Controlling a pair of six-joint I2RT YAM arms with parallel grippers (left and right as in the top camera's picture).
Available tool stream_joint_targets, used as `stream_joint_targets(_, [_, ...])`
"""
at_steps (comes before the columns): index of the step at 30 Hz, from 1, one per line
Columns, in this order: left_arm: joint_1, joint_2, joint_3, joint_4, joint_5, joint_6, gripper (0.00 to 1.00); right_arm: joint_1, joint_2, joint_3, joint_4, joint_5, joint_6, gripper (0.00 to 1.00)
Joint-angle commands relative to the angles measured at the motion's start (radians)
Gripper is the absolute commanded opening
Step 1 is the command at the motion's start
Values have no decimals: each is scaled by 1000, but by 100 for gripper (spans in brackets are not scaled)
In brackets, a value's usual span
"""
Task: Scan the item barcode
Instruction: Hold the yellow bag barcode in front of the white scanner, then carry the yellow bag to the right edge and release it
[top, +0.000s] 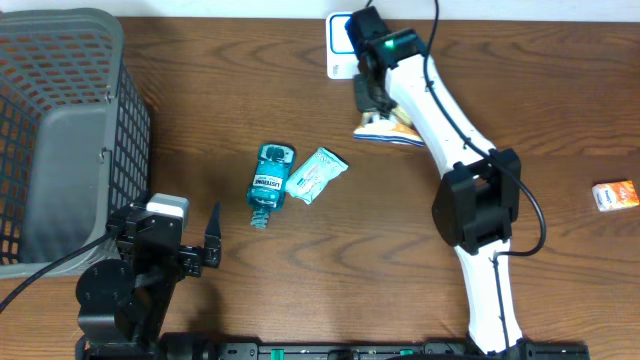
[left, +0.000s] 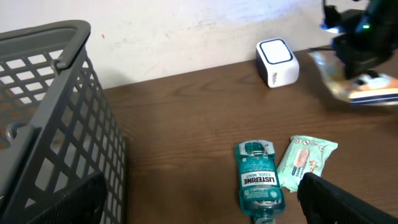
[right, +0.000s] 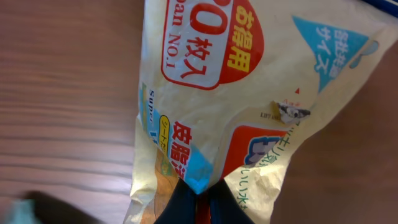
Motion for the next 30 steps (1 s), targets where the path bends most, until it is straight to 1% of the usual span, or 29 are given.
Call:
stream_joint_targets(1, [0, -1, 5, 4, 13, -9, 98, -86, -8, 21, -86, 112, 58, 1])
stream_joint_targets(7, [0, -1, 5, 4, 13, -9, 98, -230, -8, 21, -165, 142, 109, 1])
stream_joint_targets(11, [0, -1, 5, 4, 13, -9, 98, -338, -8, 21, -173, 169, 108, 1])
stream_joint_targets(17, [0, -1, 5, 4, 13, -9, 98, -535, -8, 1, -172, 178, 107, 1])
stream_joint_targets(24, [0, -1, 5, 4, 13, -9, 98, -756, -8, -77, -109, 177, 104, 1])
stream_joint_targets(28, [0, -1, 5, 4, 13, -9, 98, -860, -8, -138, -48, 95, 100, 2])
stream_joint_targets(29, [0, -1, 5, 4, 13, -9, 98, -875, -8, -140, -44, 62, 87, 6])
stream_joint_targets(30, [0, -1, 5, 4, 13, -9, 98, -891, -8, -140, -37, 14, 65, 16])
